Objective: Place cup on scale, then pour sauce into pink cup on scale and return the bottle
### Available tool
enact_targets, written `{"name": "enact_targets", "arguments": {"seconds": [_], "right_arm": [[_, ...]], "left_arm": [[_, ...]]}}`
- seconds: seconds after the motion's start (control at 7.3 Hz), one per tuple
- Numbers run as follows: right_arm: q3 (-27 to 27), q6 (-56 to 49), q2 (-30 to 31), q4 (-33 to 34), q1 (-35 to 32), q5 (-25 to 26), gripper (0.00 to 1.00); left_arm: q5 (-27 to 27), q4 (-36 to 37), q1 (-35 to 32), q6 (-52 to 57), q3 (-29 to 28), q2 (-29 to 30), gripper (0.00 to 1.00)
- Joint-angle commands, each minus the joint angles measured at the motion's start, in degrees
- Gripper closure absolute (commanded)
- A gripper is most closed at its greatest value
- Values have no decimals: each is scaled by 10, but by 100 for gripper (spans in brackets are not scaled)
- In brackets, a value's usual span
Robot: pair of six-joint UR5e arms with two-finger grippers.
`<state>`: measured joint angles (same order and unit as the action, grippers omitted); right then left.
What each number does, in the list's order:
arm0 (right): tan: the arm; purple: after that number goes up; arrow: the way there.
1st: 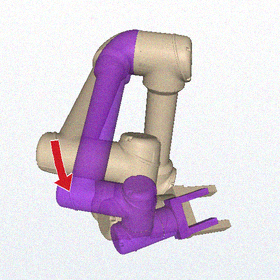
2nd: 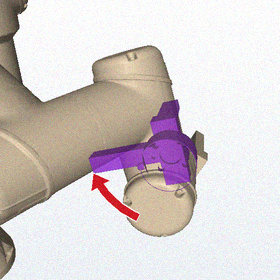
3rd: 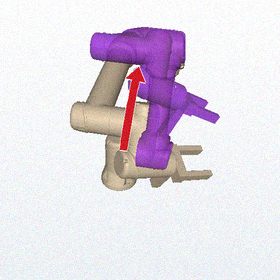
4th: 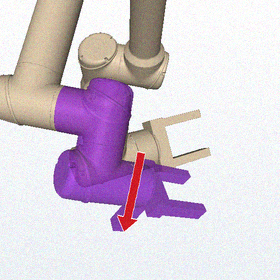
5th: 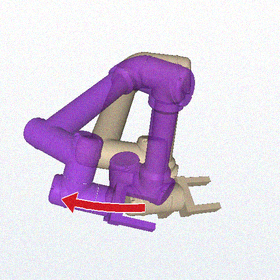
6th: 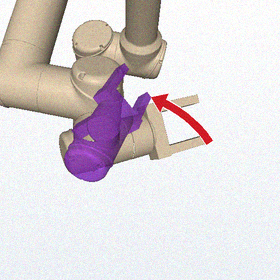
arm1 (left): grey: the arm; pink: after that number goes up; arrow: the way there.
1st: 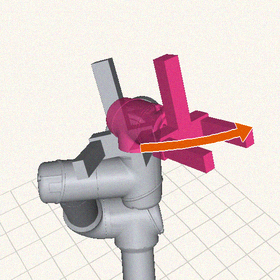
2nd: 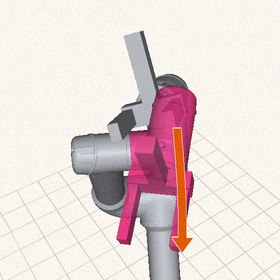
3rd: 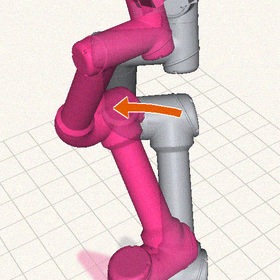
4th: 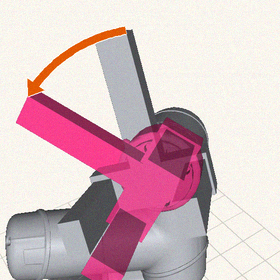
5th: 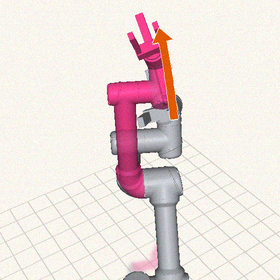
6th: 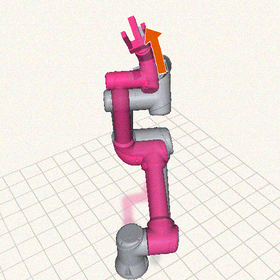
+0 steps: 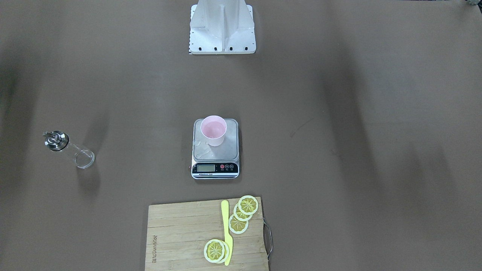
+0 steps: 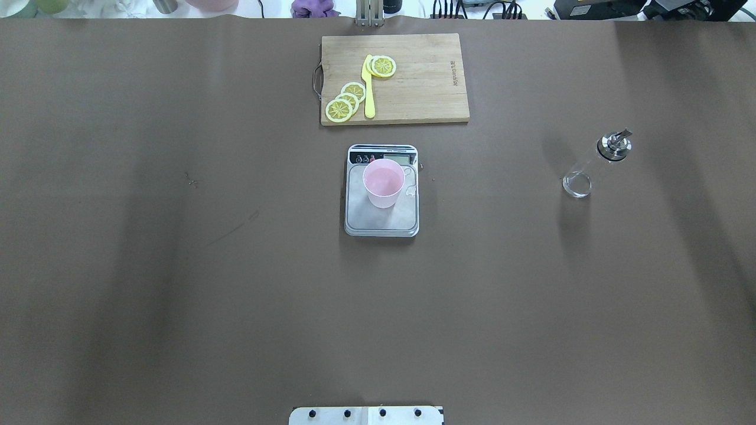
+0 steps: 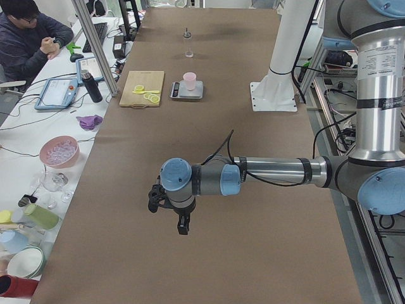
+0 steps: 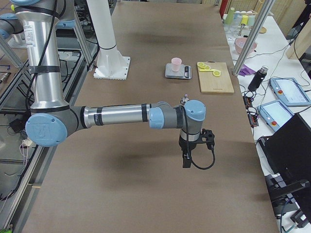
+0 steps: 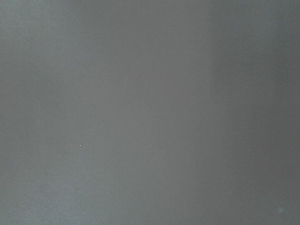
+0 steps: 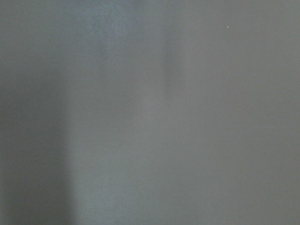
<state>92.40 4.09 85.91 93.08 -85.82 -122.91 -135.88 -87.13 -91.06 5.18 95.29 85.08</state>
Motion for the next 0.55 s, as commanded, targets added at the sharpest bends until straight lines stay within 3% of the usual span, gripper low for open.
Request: {"name": "enact_targets", "arguments": {"seconds": [0.0, 0.41], "right_arm": [[1, 0, -1, -1, 7, -41, 0], [1, -1, -1, -1, 7, -51, 0]], "left_arm": [[0, -1, 0, 0, -1, 2, 2], [1, -1, 0, 0, -2, 2, 2]]}}
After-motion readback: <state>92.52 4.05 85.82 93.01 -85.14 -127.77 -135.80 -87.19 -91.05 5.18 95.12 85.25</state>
